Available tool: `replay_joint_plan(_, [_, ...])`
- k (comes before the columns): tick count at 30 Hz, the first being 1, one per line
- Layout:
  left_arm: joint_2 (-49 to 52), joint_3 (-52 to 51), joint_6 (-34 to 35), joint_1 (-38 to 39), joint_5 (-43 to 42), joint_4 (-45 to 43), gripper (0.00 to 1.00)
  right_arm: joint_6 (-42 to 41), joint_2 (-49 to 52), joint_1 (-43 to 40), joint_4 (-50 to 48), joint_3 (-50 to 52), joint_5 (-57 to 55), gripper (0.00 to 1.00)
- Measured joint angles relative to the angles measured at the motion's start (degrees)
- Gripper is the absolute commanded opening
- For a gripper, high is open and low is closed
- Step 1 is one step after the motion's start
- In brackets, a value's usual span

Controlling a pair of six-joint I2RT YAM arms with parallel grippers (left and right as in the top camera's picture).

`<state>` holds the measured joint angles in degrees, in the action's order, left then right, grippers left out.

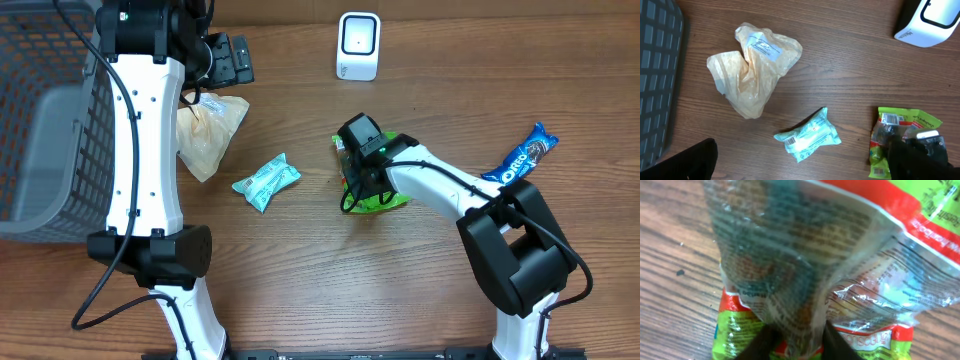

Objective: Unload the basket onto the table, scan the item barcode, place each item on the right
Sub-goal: 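Raise the green bag's barcode toward the scanner with the right gripper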

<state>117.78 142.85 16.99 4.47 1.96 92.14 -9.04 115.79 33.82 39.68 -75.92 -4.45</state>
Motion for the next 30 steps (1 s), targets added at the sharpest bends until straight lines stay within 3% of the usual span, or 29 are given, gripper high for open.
replay_joint_plan(3, [0.0, 0.0, 0.0, 0.0, 0.0, 0.0, 1.0, 1.0, -0.1, -1.1, 0.0, 0.0, 2.5, 0.04])
replay_joint_plan(15, [0.0, 0.0, 0.0, 0.0, 0.0, 0.0, 1.0, 9.0, -0.7, -6.5, 8.9, -3.0, 16.3, 0.04])
replay_joint_plan(30, [0.0, 0.0, 0.0, 0.0, 0.0, 0.0, 1.0, 24.2, -20.7, -6.6, 9.0, -4.0, 21.3, 0.04])
